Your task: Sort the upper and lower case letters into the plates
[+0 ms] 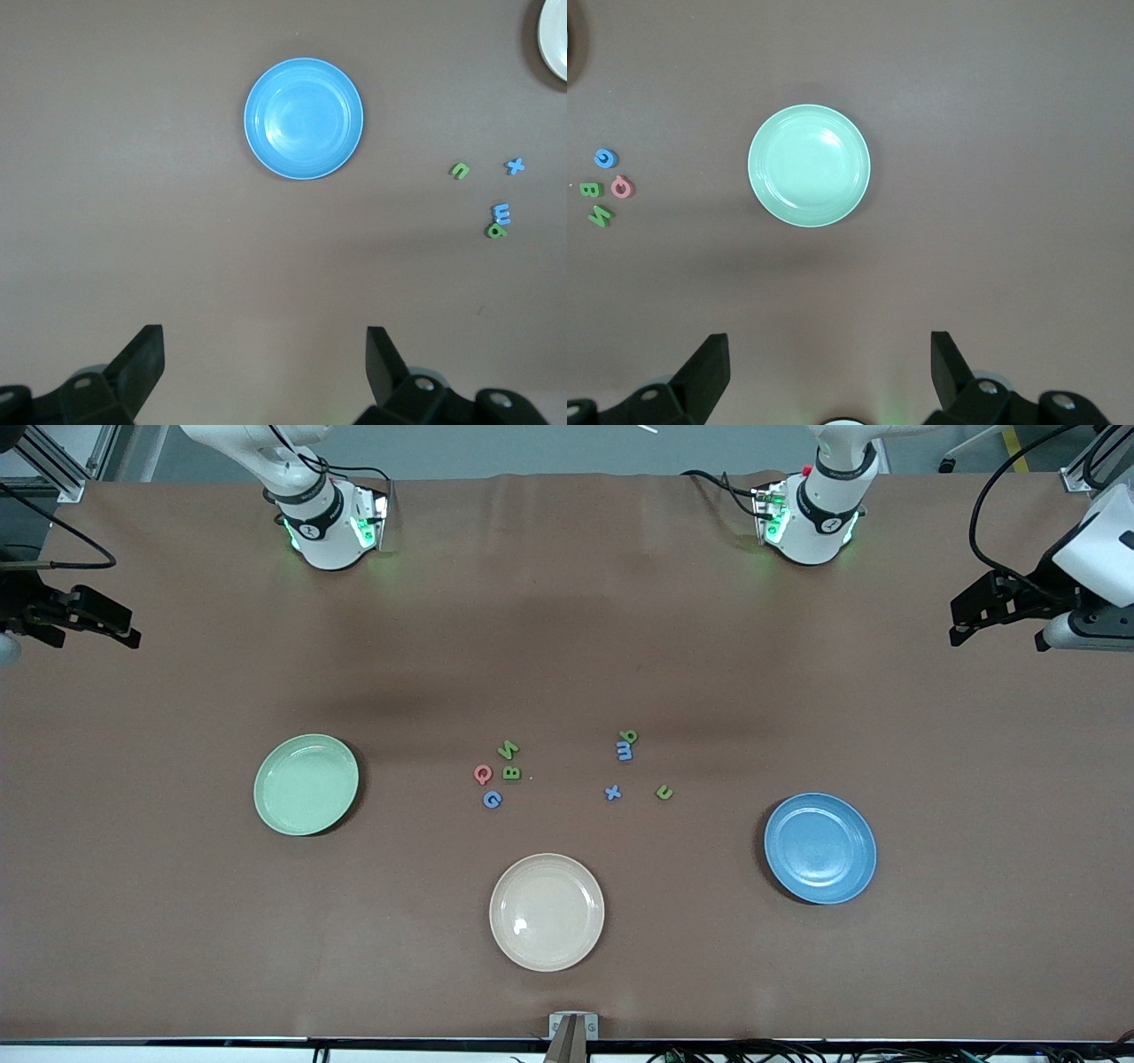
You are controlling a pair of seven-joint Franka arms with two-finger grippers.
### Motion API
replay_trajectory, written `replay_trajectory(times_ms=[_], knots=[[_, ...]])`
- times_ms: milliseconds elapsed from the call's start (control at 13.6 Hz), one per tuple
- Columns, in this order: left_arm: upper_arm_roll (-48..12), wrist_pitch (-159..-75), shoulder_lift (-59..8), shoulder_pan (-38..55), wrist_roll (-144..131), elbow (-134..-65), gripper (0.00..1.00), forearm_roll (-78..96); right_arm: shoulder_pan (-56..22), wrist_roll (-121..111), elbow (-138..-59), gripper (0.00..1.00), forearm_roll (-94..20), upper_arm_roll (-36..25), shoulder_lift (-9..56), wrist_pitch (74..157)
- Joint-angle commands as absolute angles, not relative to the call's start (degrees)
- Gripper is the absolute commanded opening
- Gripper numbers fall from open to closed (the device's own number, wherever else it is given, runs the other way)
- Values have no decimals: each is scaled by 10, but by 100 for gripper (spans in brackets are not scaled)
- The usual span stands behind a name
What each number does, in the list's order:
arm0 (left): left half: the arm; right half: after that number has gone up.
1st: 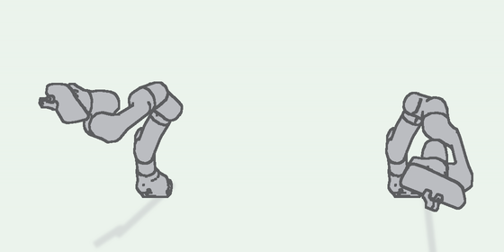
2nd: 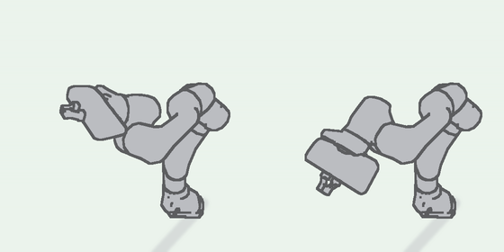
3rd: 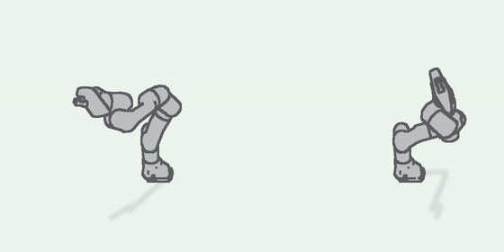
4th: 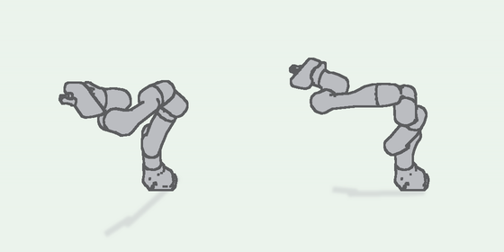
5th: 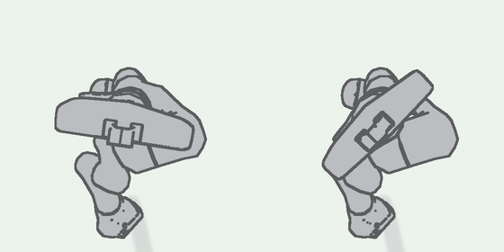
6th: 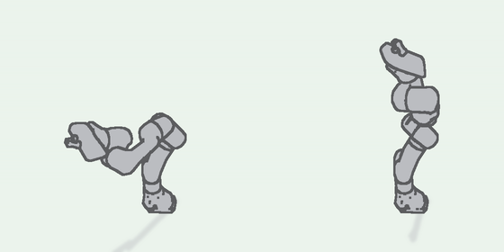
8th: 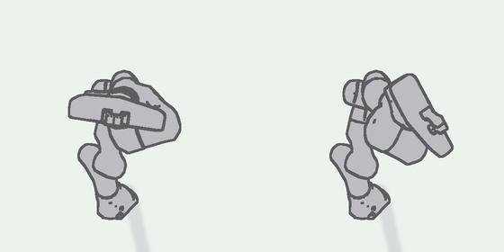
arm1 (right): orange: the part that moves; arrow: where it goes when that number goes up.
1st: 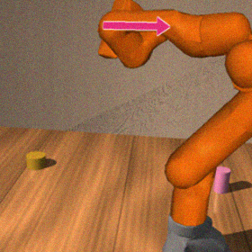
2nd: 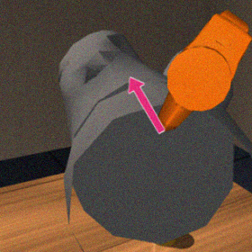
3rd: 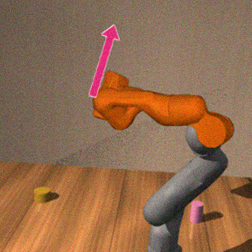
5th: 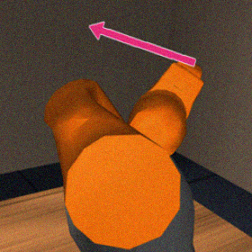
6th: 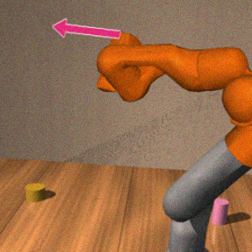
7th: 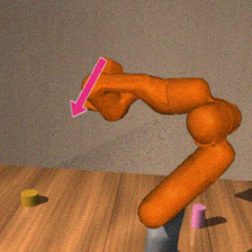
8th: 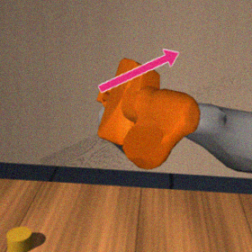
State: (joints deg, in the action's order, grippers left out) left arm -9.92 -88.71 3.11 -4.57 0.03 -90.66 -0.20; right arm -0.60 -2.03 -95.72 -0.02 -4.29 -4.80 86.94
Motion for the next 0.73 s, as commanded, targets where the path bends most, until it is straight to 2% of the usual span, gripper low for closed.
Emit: replay_trajectory(times_ms=[0, 220, 440, 587, 660], knots=[[-101, -880, 33, -49, 4, -900, 100, 8, 1, -18, -976, 100, -3, -39, -67, 871], [-101, -880, 28, -47, 5, -895, 100, -1, 1, -18, -976, 100, -2, -39, -67, 868], [-103, -880, -13, -42, 5, -881, 100, 7, 2, -18, -942, 100, -1, -40, -57, 864], [-115, -896, -43, -18, -13, -890, 100, 8, 3, -18, -934, 100, 6, -40, -34, 864], [-118, -910, -59, -9, -45, -895, 100, 8, 4, -22, -928, 100, -2, -39, 7, 863]])
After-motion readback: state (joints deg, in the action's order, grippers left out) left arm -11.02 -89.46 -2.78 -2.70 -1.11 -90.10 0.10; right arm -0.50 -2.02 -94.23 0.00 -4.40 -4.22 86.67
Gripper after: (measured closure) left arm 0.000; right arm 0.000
